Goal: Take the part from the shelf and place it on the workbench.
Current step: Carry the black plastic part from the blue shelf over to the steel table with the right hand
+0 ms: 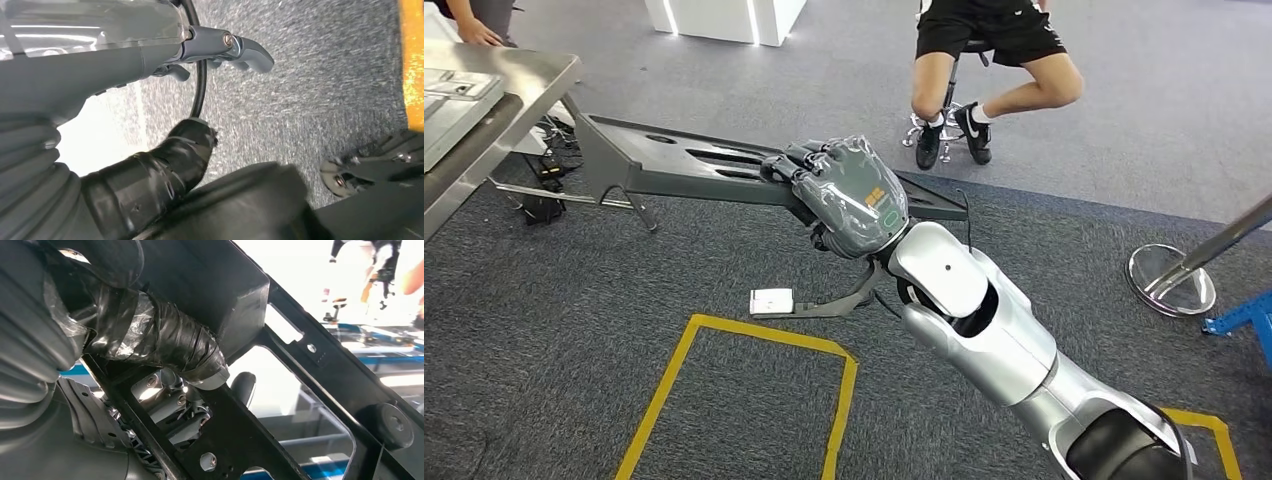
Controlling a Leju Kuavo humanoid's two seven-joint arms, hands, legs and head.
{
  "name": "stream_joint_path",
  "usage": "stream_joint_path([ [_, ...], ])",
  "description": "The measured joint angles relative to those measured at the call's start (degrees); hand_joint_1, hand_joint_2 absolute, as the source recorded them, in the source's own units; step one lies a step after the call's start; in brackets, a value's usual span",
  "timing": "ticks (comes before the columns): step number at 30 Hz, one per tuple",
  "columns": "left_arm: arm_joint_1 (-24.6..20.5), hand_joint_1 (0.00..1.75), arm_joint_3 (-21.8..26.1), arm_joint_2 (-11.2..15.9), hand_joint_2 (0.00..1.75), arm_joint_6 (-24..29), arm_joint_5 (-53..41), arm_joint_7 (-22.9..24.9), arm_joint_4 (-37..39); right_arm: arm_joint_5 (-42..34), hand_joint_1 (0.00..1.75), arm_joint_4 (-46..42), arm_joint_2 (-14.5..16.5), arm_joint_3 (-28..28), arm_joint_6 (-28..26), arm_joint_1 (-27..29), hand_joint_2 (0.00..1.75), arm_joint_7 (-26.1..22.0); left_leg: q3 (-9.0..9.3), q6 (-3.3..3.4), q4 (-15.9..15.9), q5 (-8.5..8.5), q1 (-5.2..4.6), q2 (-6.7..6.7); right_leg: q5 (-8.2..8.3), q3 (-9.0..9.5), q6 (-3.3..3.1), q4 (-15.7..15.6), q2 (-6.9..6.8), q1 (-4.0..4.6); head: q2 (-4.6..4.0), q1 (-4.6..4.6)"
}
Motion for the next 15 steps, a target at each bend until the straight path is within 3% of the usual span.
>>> stream_joint_path([
  [1,0.0,0.00,0.0,0.0,1.75,-0.1,0.0,0.0,0.0,0.0,1.75,0.0,-0.1,-0.1,0.0,0.0,1.75,0.0,0.37,0.40,-1.0,-0.05,-0.22,0.51,-0.10,-0.14,0.15,0.2,-0.50,0.19,0.00,-0.01],
  [3,0.1,0.00,0.0,0.0,1.75,-0.5,0.0,-0.1,0.0,0.0,1.75,-0.1,-0.2,-0.1,0.1,-0.1,1.75,-0.1,0.15,1.39,-1.2,0.05,-0.39,-0.49,-0.21,-0.28,0.38,0.5,-1.70,0.36,0.01,0.01],
  [4,0.1,0.00,0.0,0.0,1.75,-0.7,0.0,-0.1,0.0,-0.1,1.75,-0.1,-0.2,-0.2,0.1,-0.2,1.75,-0.1,0.14,1.78,-1.4,0.23,-0.33,-1.14,-0.53,-0.31,0.59,0.7,-1.64,0.28,0.01,0.01],
  [6,0.0,0.00,0.0,-0.1,1.75,-0.9,0.0,-0.1,0.0,-0.1,1.75,-0.2,-0.4,-0.2,0.1,-0.3,1.75,-0.1,0.28,2.56,-1.8,0.56,-0.12,-2.37,-2.49,-1.42,1.08,3.5,1.08,-0.11,0.00,0.01],
  [8,-0.1,0.00,0.0,-0.2,1.75,-1.1,0.0,-0.2,0.0,-0.1,1.75,-0.2,-0.8,-0.3,0.1,-0.3,1.75,-0.2,0.28,2.99,-1.8,0.71,-0.04,-3.68,-5.88,-4.82,1.32,10.5,4.36,-0.36,0.00,0.02],
  [10,-0.2,0.00,0.0,-0.3,1.75,-1.4,0.0,-0.2,0.0,-0.1,1.75,-0.2,-1.1,-0.3,0.1,-0.2,1.75,-0.2,0.25,3.11,-1.7,0.70,-0.11,-5.28,-7.52,-8.36,1.27,16.9,5.04,-0.30,0.00,0.03],
  [11,-0.3,0.00,0.0,-0.3,1.75,-1.5,0.0,-0.2,0.0,-0.1,1.75,-0.2,-1.2,-0.4,0.2,-0.2,1.75,-0.2,0.25,3.12,-1.6,0.68,-0.15,-6.11,-6.75,-9.00,1.10,17.4,5.14,-0.25,0.00,0.03],
  [12,-0.3,0.00,0.0,-0.4,1.75,-1.7,0.0,-0.2,0.0,-0.1,1.75,-0.2,-1.3,-0.4,0.2,-0.2,1.75,-0.2,0.28,3.14,-1.4,0.63,-0.17,-6.93,-4.84,-8.53,0.81,15.5,5.42,-0.19,0.00,0.04],
  [13,-0.4,0.00,0.0,-0.5,1.75,-1.8,0.0,-0.2,0.0,-0.1,1.75,-0.2,-1.4,-0.4,0.2,-0.3,1.75,-0.2,0.33,3.15,-1.3,0.56,-0.17,-7.74,-2.21,-7.21,0.44,11.8,6.13,-0.13,0.00,0.03],
  [15,-0.5,0.00,0.0,-0.8,1.75,-1.9,0.0,-0.3,0.0,-0.1,1.75,-0.1,-1.6,-0.4,0.2,-0.3,1.75,-0.2,0.15,3.02,-1.1,0.47,-0.05,-9.15,1.41,-4.46,-0.14,4.8,8.83,-0.19,-0.01,-0.05],
])
